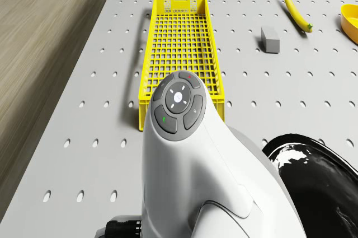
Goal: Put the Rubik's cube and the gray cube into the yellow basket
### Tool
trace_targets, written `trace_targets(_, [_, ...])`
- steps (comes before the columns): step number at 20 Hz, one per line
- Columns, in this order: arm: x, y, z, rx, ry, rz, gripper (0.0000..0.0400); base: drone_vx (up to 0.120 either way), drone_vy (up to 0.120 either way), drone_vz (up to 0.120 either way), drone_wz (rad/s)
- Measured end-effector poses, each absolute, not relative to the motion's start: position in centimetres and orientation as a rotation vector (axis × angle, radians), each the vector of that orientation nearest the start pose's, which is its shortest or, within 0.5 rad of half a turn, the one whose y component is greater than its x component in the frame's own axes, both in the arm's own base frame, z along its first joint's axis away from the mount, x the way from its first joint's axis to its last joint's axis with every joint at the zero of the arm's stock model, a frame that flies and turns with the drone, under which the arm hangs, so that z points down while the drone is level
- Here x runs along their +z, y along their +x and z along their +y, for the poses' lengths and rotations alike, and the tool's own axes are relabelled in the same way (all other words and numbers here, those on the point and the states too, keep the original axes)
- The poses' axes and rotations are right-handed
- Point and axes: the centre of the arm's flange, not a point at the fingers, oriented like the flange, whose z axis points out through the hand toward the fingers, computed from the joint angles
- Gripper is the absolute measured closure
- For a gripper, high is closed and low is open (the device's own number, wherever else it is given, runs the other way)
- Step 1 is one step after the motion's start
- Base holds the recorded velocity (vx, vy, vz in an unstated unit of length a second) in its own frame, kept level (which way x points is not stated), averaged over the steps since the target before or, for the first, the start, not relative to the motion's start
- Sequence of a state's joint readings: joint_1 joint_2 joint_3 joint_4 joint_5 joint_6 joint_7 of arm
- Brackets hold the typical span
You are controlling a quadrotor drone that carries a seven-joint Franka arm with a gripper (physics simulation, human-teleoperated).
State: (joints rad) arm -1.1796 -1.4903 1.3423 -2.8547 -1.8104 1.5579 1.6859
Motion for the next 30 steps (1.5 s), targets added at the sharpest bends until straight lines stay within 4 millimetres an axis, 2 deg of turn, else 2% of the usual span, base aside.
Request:
trace_targets(27, [49.87,31.08,0.0,0.786,0.001,-0.002,0.0075,0.12,0.0,0.0,0.0])
trace_targets(30, [49.87,31.08,0.0,0.786,0.001,-0.002,0.0075,0.12,-0.093,0.0,0.0])
